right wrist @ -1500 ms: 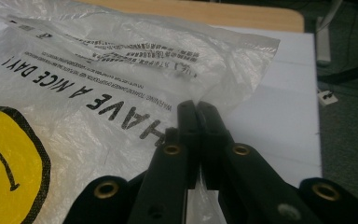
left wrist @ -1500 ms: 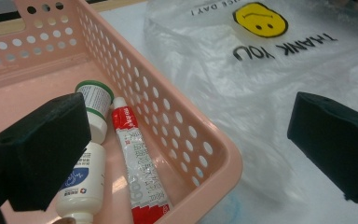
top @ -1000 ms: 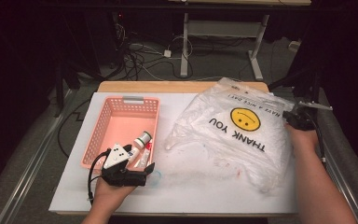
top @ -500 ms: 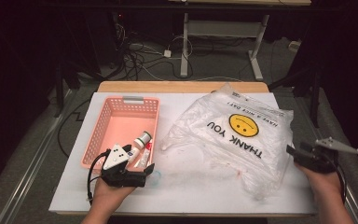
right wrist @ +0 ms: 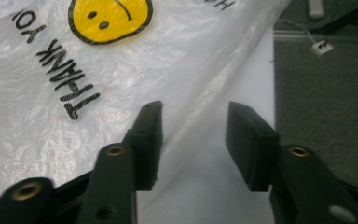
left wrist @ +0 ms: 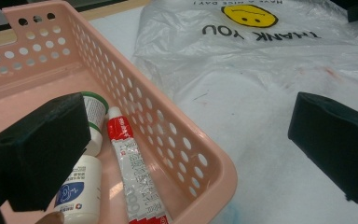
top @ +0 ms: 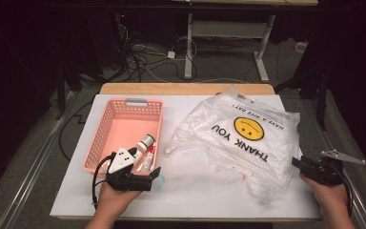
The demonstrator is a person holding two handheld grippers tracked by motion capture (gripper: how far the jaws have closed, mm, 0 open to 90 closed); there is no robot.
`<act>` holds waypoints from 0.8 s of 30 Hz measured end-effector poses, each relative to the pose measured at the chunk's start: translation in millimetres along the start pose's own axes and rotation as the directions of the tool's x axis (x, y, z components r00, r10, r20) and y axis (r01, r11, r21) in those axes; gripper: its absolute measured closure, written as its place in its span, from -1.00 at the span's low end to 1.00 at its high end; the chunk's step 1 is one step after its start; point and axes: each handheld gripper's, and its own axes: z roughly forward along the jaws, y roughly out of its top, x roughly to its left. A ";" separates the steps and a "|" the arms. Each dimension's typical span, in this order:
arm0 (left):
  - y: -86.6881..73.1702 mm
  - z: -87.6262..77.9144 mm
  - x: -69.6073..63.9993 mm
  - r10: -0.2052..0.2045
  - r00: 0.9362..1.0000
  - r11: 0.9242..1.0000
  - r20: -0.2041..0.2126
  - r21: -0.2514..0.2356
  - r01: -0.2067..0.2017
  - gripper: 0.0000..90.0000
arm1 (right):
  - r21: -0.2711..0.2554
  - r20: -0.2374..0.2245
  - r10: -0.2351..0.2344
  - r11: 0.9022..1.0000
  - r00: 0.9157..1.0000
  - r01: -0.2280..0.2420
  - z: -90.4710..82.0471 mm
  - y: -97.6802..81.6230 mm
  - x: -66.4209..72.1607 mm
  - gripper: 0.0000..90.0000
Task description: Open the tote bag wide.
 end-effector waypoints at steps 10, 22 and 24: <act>-0.4 1.9 -2.0 0.010 1.000 1.000 0.007 0.011 -0.011 -1.00 | 0.010 0.038 -0.108 0.994 0.993 0.108 -9.5 -9.0 23.7 1.00; 2.8 0.7 -0.8 -0.043 0.999 0.999 0.021 -0.029 0.043 -1.00 | -0.041 0.015 -0.118 0.992 0.993 0.119 -50.0 -41.4 56.4 1.00; 1.9 2.9 0.5 -0.046 0.998 0.999 0.030 -0.019 0.047 -0.99 | -0.046 0.014 -0.118 0.992 0.993 0.119 -52.7 -43.2 60.1 1.00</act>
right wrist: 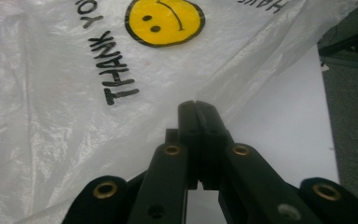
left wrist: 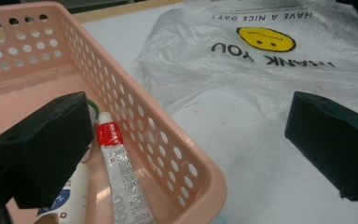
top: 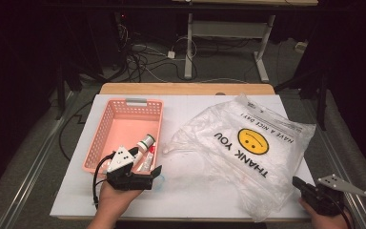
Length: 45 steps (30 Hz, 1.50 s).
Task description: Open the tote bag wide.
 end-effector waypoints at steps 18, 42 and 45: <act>8.1 9.1 2.4 0.022 1.000 1.000 -0.008 -0.016 -0.023 -1.00 | -0.004 -0.103 -0.066 0.998 0.992 0.066 -1.6 -2.9 39.7 0.64; 0.3 -2.8 6.7 0.016 1.000 1.000 -0.017 0.003 -0.016 -1.00 | -0.205 -0.168 -0.152 0.972 0.974 0.116 41.3 66.6 30.7 -1.00; -0.6 -7.4 8.6 0.013 1.000 1.000 -0.010 -0.003 -0.013 -1.00 | -0.209 -0.177 -0.164 0.970 0.970 0.125 50.0 75.7 36.5 -1.00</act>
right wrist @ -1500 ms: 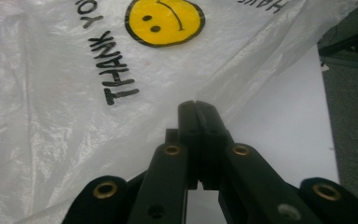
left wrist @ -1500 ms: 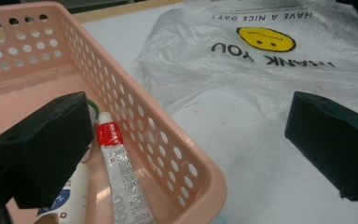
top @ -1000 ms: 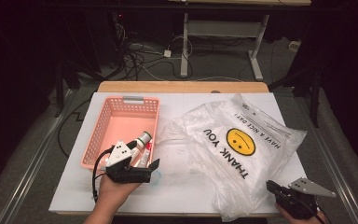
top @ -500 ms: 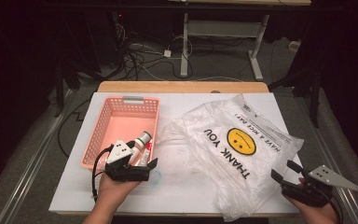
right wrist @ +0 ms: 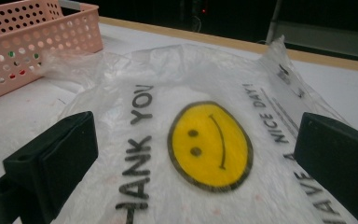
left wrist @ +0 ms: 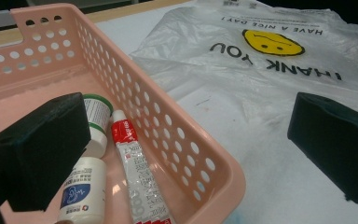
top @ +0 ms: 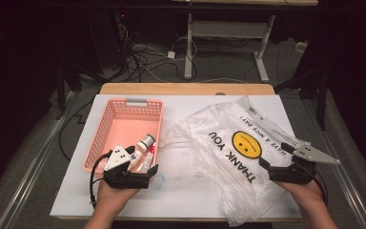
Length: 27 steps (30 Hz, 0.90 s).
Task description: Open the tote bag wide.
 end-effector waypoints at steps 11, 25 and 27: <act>-3.9 -5.5 4.3 -0.018 1.000 1.000 -0.006 -0.007 0.018 -1.00 | -0.011 -0.055 -0.059 0.998 0.997 0.059 41.3 24.6 22.0 -1.00; -3.4 -3.1 -0.6 -0.008 1.000 1.000 -0.025 -0.011 0.008 -1.00 | 0.064 -0.164 -0.077 0.994 0.983 0.089 73.0 19.8 51.5 -0.90; -3.1 -2.9 -0.9 -0.004 1.000 1.000 -0.025 -0.012 0.004 -1.00 | 0.091 -0.189 -0.079 0.991 0.979 0.098 77.0 17.2 54.8 -0.80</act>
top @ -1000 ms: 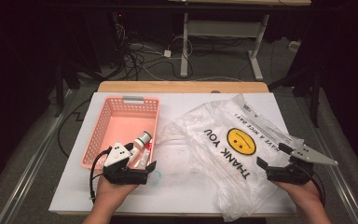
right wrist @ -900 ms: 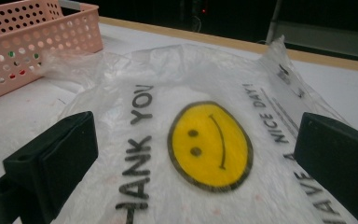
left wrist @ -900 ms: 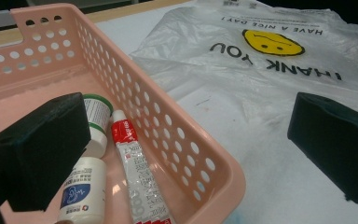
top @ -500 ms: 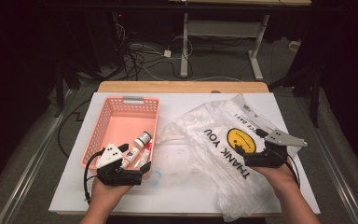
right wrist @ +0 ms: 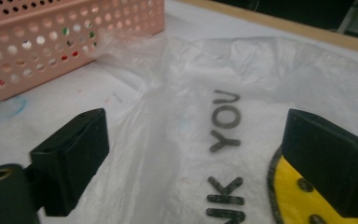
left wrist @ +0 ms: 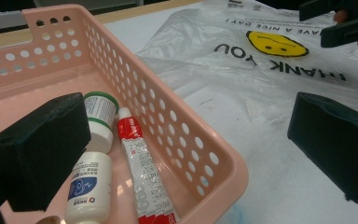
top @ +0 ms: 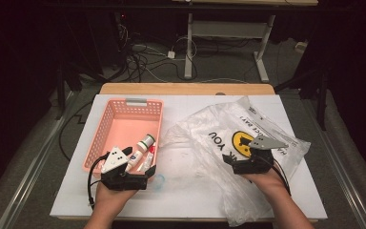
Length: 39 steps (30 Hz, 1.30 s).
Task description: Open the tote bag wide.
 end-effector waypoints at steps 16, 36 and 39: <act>-1.0 -2.0 0.3 0.009 1.000 1.000 0.004 -0.007 -0.009 -1.00 | 0.154 -0.147 -0.144 0.974 0.979 0.166 24.0 -9.5 44.9 0.22; -4.8 -2.0 3.5 -0.001 1.000 1.000 0.028 0.000 0.001 -1.00 | 0.289 -0.093 -0.142 0.943 0.985 0.163 35.3 -22.4 30.1 0.08; -4.7 -1.6 3.4 0.000 1.000 1.000 0.029 0.003 0.000 -1.00 | 0.285 -0.089 -0.144 0.944 0.986 0.164 33.7 -23.6 30.9 0.18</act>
